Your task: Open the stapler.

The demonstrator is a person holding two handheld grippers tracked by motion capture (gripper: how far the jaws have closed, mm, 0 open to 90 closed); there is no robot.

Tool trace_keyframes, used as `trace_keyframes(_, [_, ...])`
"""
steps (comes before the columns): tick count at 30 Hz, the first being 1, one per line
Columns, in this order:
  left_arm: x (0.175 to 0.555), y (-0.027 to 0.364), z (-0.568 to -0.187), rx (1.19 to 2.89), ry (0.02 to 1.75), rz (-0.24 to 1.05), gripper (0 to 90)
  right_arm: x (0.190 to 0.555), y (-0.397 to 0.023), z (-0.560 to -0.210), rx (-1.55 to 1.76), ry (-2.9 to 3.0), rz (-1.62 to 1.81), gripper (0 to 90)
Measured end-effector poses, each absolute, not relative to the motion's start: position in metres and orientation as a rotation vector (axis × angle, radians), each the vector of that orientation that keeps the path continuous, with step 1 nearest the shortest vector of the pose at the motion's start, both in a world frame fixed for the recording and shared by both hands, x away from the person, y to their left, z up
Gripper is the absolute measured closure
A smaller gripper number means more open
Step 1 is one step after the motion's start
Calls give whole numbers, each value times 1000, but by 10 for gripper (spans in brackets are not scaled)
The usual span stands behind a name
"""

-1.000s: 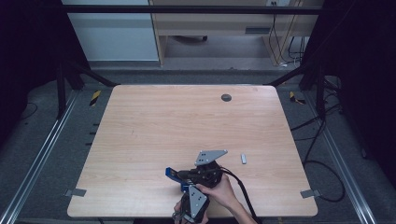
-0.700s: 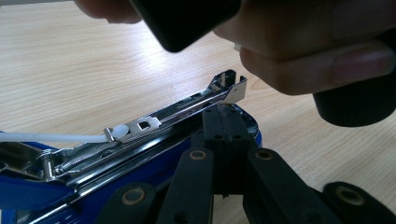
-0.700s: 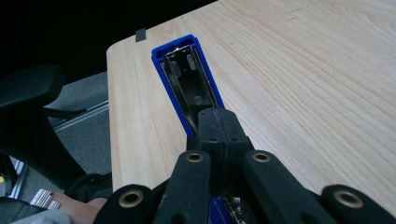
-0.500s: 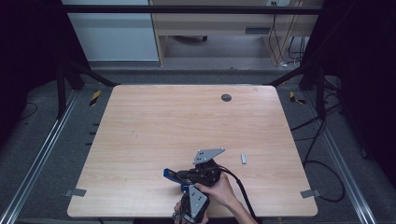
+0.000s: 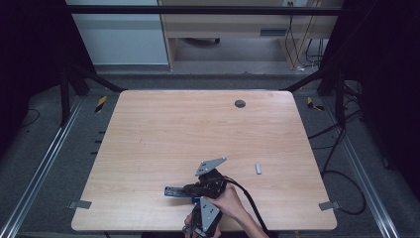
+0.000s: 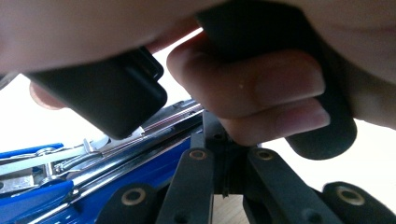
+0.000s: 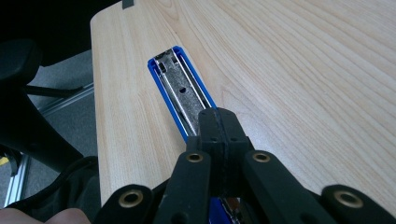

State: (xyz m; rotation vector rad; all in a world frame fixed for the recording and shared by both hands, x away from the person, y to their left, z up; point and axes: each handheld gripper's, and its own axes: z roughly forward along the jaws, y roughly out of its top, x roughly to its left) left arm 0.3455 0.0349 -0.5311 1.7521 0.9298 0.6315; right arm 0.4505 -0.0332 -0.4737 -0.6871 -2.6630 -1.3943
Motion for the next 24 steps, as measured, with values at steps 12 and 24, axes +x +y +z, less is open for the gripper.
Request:
trace_keyframes(12, [346,35,-531,1751,930,631,900,450,-30,-474,-693,-2692,-1365,900])
trace_keyframes(24, [346,35,-531,1750,930,629,900,450,-24,-474,-696,-2751,-1292,900])
